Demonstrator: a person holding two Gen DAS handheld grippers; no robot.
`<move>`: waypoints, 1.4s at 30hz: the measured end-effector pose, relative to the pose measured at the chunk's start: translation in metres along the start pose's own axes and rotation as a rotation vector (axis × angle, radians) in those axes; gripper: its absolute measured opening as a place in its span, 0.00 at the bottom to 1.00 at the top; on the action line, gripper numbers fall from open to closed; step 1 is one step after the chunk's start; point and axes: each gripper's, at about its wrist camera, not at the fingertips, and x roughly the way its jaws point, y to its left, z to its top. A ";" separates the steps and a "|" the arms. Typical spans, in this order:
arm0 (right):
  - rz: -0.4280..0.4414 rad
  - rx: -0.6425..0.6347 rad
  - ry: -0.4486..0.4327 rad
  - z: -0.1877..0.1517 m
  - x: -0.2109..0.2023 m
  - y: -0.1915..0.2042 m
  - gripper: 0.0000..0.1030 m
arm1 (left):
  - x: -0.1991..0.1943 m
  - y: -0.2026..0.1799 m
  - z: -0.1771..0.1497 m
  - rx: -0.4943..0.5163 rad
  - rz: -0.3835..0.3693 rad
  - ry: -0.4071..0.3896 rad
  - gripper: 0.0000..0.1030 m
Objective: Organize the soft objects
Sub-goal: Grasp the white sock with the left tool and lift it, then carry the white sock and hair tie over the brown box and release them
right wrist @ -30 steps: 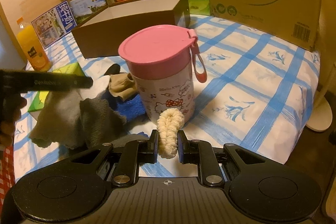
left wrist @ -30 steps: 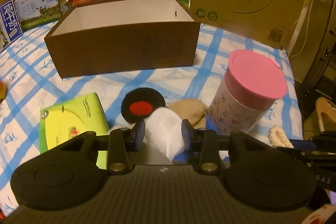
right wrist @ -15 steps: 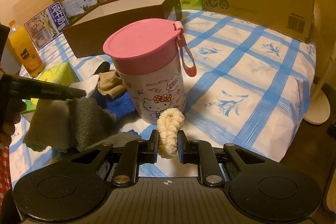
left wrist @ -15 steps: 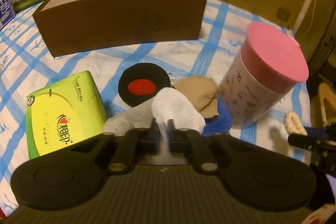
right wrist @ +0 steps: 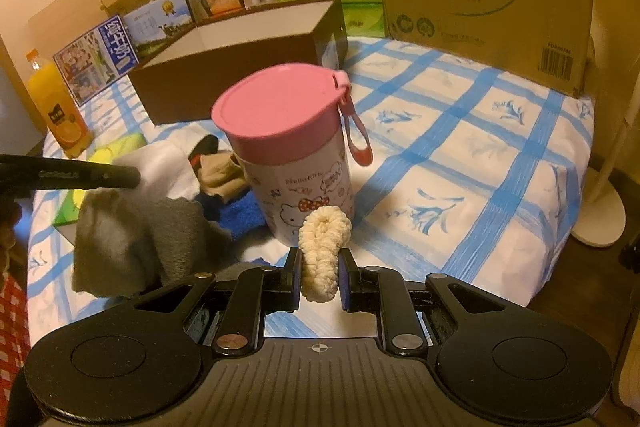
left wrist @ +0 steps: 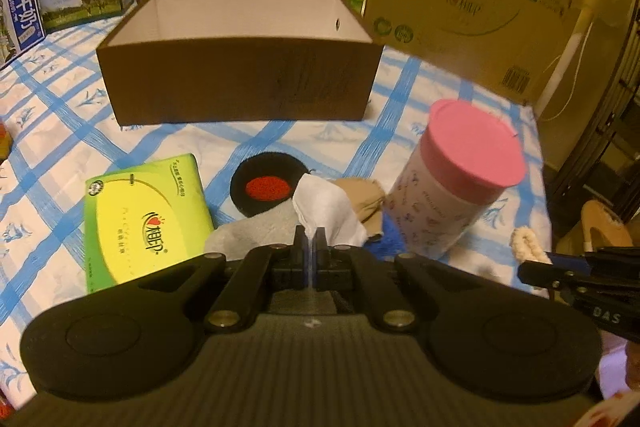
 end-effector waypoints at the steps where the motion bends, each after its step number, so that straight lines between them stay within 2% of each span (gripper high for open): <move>1: 0.003 -0.002 -0.005 0.001 -0.003 0.001 0.18 | -0.005 0.000 0.000 -0.001 0.000 -0.009 0.01; 9: 0.031 -0.026 -0.053 0.011 -0.025 0.008 0.18 | -0.046 -0.002 0.008 -0.007 -0.010 -0.092 0.01; 16: 0.108 -0.063 -0.094 0.028 -0.040 0.026 0.18 | -0.072 0.001 0.018 -0.008 0.005 -0.150 0.01; 22: 0.180 -0.102 -0.128 0.053 -0.032 0.051 0.18 | -0.081 0.007 0.034 -0.011 0.002 -0.196 0.01; 27: 0.222 -0.124 -0.151 0.081 -0.014 0.069 0.18 | -0.080 0.012 0.052 -0.004 0.007 -0.231 0.01; 32: 0.226 -0.149 -0.168 0.110 0.006 0.077 0.18 | -0.070 0.020 0.078 0.006 0.020 -0.258 0.01; 42: 0.237 -0.137 -0.165 0.194 0.059 0.067 0.18 | -0.028 0.034 0.145 0.014 0.015 -0.292 0.01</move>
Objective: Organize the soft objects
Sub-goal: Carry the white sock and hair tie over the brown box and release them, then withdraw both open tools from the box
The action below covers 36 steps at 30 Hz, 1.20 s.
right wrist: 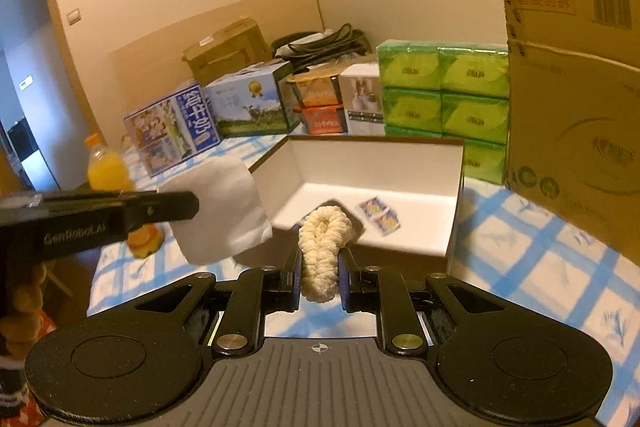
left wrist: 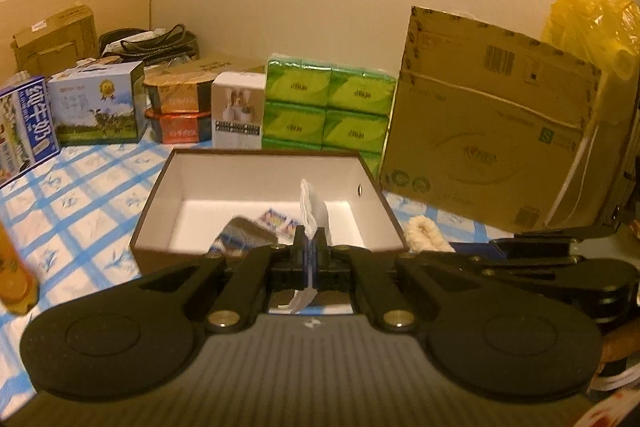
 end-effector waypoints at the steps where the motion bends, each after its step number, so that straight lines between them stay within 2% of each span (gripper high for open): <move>1: 0.002 0.003 0.000 0.007 0.005 -0.005 0.18 | 0.008 0.000 0.005 0.001 -0.003 0.001 0.01; 9: -0.024 0.036 0.079 0.050 0.069 -0.049 0.18 | 0.083 0.002 0.035 0.016 -0.021 0.040 0.01; 20: -0.066 0.020 0.205 0.063 0.151 -0.100 0.18 | 0.174 0.011 0.034 0.004 -0.033 0.144 0.01; 21: -0.069 0.014 0.207 0.062 0.155 -0.102 0.19 | 0.180 0.011 0.032 0.004 -0.035 0.152 0.01; 23: -0.063 0.007 0.214 0.061 0.161 -0.105 0.31 | 0.189 0.012 0.029 0.001 -0.038 0.168 0.03; 24: -0.063 0.011 0.214 0.060 0.162 -0.107 0.44 | 0.195 0.013 0.027 -0.008 -0.030 0.178 0.07; 25: -0.067 0.012 0.212 0.060 0.164 -0.108 0.49 | 0.199 0.014 0.025 -0.010 -0.029 0.189 0.12; 27: -0.062 0.006 0.201 0.059 0.164 -0.110 0.50 | 0.206 0.014 0.021 -0.010 -0.019 0.209 0.17; 29: -0.067 0.006 0.201 0.058 0.162 -0.112 0.50 | 0.207 0.016 0.017 -0.008 -0.007 0.223 0.18; 31: -0.052 0.012 0.201 0.057 0.160 -0.113 0.50 | 0.206 0.018 0.014 -0.016 -0.004 0.229 0.25; 36: -0.048 0.033 0.196 0.055 0.149 -0.113 0.50 | 0.192 0.022 0.012 -0.024 0.013 0.240 0.27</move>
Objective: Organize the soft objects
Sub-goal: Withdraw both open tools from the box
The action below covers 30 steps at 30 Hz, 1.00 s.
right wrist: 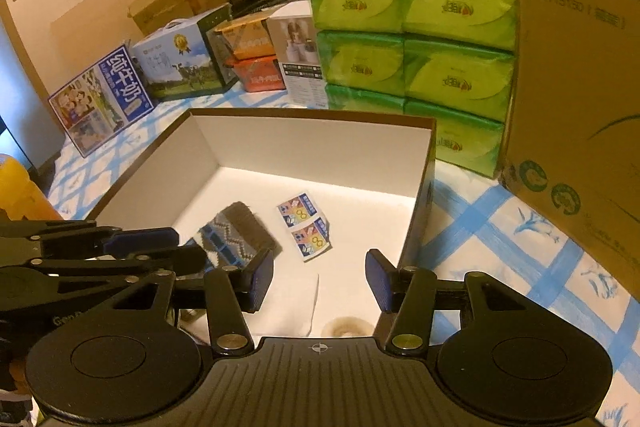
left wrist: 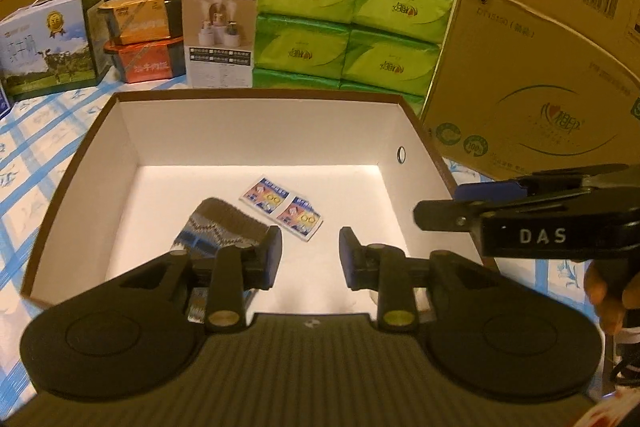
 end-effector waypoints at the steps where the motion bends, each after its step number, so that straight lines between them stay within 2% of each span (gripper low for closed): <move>1: -0.001 0.002 0.001 -0.001 -0.003 0.001 0.50 | -0.004 0.000 0.000 -0.001 -0.001 -0.002 0.27; 11: 0.006 0.000 -0.022 -0.005 -0.036 0.018 0.50 | -0.054 -0.003 -0.004 -0.010 0.001 -0.033 0.31; 16: 0.021 -0.003 -0.046 -0.013 -0.066 0.035 0.50 | -0.095 -0.007 -0.013 -0.014 -0.009 -0.053 0.31; 24: 0.071 0.023 -0.134 -0.044 -0.146 0.065 0.50 | -0.181 -0.023 -0.043 -0.016 -0.006 -0.095 0.32; 30: 0.084 0.005 -0.212 -0.087 -0.213 0.091 0.50 | -0.251 -0.041 -0.078 -0.016 -0.003 -0.140 0.33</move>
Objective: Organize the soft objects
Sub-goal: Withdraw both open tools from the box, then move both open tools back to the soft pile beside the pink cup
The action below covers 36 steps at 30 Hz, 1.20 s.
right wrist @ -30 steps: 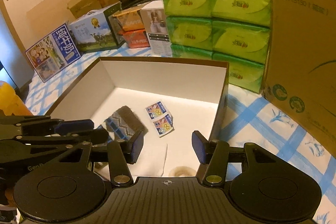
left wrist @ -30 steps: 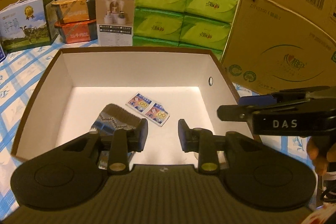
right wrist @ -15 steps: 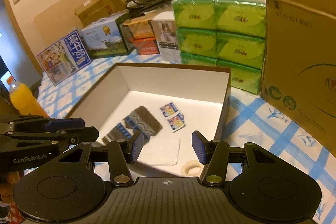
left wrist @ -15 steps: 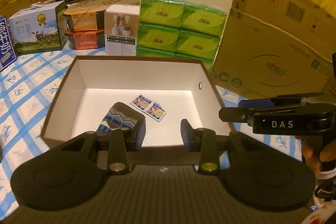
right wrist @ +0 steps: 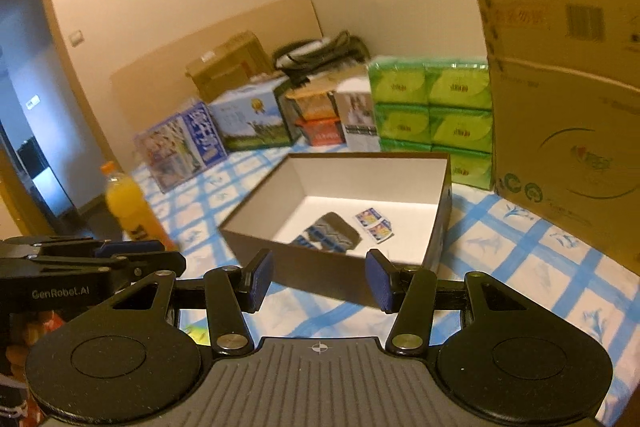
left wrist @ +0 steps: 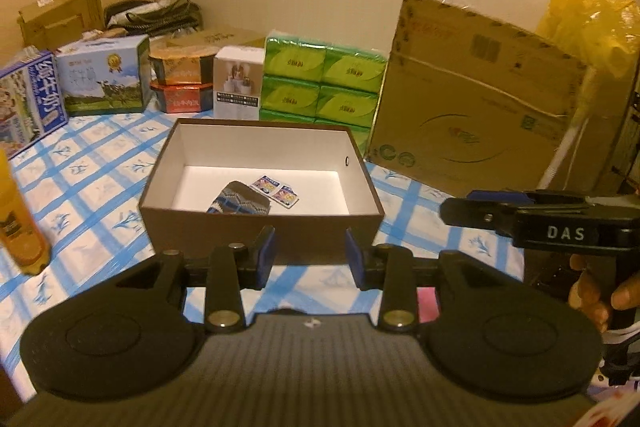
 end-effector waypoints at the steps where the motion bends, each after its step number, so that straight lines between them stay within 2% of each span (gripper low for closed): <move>1: -0.001 -0.004 -0.014 -0.006 -0.012 0.004 0.50 | -0.012 -0.003 -0.006 0.001 0.003 -0.011 0.34; 6: -0.008 0.002 -0.061 -0.042 -0.062 0.023 0.50 | -0.062 -0.016 -0.039 0.002 0.031 -0.034 0.34; 10: -0.016 0.011 -0.064 -0.075 -0.091 0.036 0.50 | -0.089 -0.022 -0.068 -0.013 0.052 -0.024 0.34; 18: -0.022 0.051 -0.035 -0.143 -0.119 0.055 0.50 | -0.119 -0.030 -0.122 -0.025 0.081 0.002 0.34; 21: -0.028 0.060 -0.003 -0.164 -0.118 0.059 0.50 | -0.121 -0.032 -0.139 -0.017 0.101 0.016 0.34; 25: -0.041 0.059 0.031 -0.184 -0.110 0.062 0.50 | -0.115 -0.029 -0.157 -0.034 0.092 0.049 0.34; 36: -0.086 0.041 0.116 -0.201 -0.067 0.052 0.50 | -0.059 -0.016 -0.178 -0.022 0.102 0.123 0.37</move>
